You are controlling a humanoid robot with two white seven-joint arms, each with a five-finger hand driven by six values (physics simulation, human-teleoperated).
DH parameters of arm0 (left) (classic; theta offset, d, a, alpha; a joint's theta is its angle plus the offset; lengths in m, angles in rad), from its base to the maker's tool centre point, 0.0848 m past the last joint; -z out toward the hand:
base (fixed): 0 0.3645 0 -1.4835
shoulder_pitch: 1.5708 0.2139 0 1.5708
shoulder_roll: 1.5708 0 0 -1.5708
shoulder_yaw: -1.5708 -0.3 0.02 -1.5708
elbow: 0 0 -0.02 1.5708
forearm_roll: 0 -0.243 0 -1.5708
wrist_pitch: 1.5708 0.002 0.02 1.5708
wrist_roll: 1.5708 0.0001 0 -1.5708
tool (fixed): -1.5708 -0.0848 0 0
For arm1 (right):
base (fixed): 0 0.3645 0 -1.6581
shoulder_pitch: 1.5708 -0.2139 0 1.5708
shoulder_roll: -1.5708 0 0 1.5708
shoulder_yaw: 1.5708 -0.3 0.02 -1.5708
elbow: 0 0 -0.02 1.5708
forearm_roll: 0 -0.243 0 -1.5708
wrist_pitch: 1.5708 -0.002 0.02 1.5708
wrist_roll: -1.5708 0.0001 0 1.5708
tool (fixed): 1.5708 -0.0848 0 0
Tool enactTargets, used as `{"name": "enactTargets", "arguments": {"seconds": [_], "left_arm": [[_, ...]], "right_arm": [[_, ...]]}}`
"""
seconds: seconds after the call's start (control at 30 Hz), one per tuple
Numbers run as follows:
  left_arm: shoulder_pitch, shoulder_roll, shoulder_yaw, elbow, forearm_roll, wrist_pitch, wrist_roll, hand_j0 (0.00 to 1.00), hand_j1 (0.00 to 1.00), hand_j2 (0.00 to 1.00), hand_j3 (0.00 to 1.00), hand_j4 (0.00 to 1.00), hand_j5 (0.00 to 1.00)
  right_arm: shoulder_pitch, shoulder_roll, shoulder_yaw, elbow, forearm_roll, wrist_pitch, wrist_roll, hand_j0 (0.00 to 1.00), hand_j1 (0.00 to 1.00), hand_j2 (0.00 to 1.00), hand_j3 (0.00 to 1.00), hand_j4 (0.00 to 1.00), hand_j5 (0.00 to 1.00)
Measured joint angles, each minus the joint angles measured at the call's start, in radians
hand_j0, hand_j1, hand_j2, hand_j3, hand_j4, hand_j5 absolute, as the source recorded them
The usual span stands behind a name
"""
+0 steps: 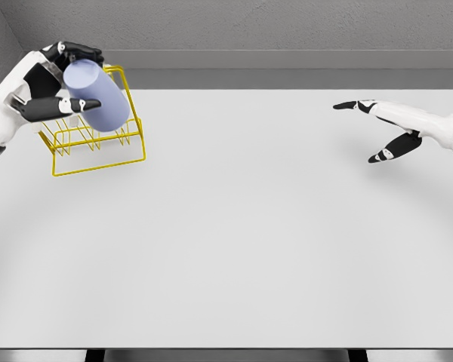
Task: Place the cup on the cup holder with both arms
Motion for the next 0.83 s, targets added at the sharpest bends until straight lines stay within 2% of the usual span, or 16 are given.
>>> {"name": "enactTargets", "arguments": {"seconds": [0.33,0.43,0.53,0.73,0.83], "left_arm": [[0.003,0.000,0.000,-0.004,-0.015,-0.005,0.000,1.00,1.00,1.00,1.00,1.00,1.00],[0.021,0.006,0.000,-0.019,-0.014,-0.010,0.000,1.00,1.00,1.00,1.00,1.00,1.00],[0.087,0.060,0.002,-0.099,-0.012,-0.027,0.000,1.00,1.00,1.00,1.00,1.00,1.00],[0.230,0.214,-0.003,-0.252,-0.018,-0.235,0.000,1.00,1.00,1.00,1.00,1.00,1.00],[0.264,0.257,-0.005,-0.330,-0.018,-0.294,0.000,1.00,1.00,1.00,1.00,1.00,1.00]], "right_arm": [[0.000,0.000,-0.001,0.000,0.000,0.000,0.000,1.00,1.00,1.00,1.00,1.00,1.00],[0.000,0.000,-0.001,0.000,0.000,0.000,0.000,1.00,1.00,1.00,1.00,1.00,1.00],[0.000,0.000,-0.002,0.000,0.000,0.000,0.000,1.00,1.00,1.00,1.00,1.00,1.00],[0.002,0.000,-0.002,0.000,0.000,0.000,0.000,1.00,1.00,1.00,1.00,1.00,1.00],[0.002,0.000,-0.002,0.000,0.000,0.000,0.000,1.00,1.00,1.00,1.00,1.00,1.00]]}}
